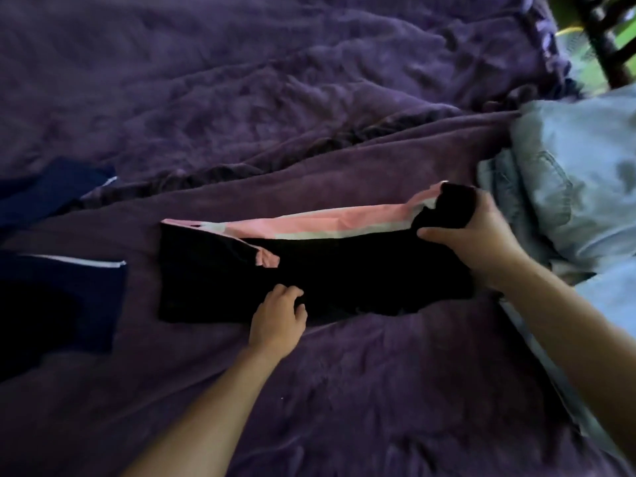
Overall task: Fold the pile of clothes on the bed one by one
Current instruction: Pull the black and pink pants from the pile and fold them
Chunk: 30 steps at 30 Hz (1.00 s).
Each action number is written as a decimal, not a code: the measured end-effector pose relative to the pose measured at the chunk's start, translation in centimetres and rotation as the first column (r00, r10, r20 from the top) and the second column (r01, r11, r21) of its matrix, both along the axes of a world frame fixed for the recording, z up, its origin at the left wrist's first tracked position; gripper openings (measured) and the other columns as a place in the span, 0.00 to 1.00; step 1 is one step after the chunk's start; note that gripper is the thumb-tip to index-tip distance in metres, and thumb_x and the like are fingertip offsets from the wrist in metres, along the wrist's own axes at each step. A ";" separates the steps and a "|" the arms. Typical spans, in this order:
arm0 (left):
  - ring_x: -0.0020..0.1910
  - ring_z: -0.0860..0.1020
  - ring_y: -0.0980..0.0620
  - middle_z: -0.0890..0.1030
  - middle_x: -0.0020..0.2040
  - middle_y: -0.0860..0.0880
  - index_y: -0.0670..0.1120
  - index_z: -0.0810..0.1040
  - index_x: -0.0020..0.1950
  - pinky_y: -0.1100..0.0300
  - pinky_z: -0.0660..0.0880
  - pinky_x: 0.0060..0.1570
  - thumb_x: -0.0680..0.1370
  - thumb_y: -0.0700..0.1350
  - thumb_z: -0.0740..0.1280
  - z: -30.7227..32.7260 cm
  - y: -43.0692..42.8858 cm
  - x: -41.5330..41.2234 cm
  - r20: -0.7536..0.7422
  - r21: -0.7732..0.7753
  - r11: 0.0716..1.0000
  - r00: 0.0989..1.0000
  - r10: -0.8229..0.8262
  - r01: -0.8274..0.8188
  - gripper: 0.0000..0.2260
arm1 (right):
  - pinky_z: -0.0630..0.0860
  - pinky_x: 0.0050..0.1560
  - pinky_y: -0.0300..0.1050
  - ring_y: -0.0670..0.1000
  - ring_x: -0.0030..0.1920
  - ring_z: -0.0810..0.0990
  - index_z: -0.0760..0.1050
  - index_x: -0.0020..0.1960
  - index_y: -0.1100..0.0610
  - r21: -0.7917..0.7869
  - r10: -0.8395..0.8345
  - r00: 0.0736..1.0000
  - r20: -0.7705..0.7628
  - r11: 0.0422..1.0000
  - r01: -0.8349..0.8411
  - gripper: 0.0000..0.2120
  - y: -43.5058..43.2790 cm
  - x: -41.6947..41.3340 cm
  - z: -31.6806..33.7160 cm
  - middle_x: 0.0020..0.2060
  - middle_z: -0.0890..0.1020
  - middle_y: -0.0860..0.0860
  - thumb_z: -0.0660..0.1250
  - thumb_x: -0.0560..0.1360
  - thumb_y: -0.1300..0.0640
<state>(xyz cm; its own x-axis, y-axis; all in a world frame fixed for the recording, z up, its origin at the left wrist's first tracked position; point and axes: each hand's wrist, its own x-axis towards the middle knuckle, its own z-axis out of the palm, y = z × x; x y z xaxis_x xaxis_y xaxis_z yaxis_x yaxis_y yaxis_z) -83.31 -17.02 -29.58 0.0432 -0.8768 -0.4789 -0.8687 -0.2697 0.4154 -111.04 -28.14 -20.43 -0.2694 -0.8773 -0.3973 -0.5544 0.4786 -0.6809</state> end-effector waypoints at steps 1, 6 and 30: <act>0.55 0.76 0.48 0.75 0.57 0.49 0.47 0.76 0.61 0.53 0.74 0.51 0.78 0.46 0.62 0.3 0.5 0.9 -0.009 -0.017 0.999 0.999 0.042 -0.042 0.12 | 0.74 0.58 0.49 0.56 0.56 0.79 0.65 0.67 0.47 0.052 0.124 0.987 -0.106 0.991 -0.119 0.39 -0.4 2.6 -0.2 0.57 0.80 0.52 0.80 0.60 0.50; 0.55 0.76 0.49 0.76 0.58 0.49 0.47 0.77 0.61 0.51 0.75 0.51 0.79 0.44 0.62 0.4 3.4 4.9 -0.041 -0.058 0.973 0.974 0.221 -0.223 0.12 | 0.73 0.53 0.51 0.65 0.57 0.77 0.59 0.68 0.58 0.339 0.590 0.784 -0.195 0.790 -0.511 0.30 0.2 16.6 -6.1 0.58 0.77 0.63 0.69 0.71 0.57; 0.68 0.63 0.44 0.62 0.75 0.50 0.50 0.67 0.72 0.43 0.67 0.61 0.79 0.43 0.58 -4.3 -2.6 5.5 0.031 0.035 0.964 0.963 -0.266 0.265 0.20 | 0.73 0.21 0.42 0.48 0.21 0.77 0.78 0.47 0.56 0.289 -0.105 0.939 0.326 0.957 0.007 0.07 1.7 9.2 -7.6 0.26 0.80 0.47 0.74 0.70 0.58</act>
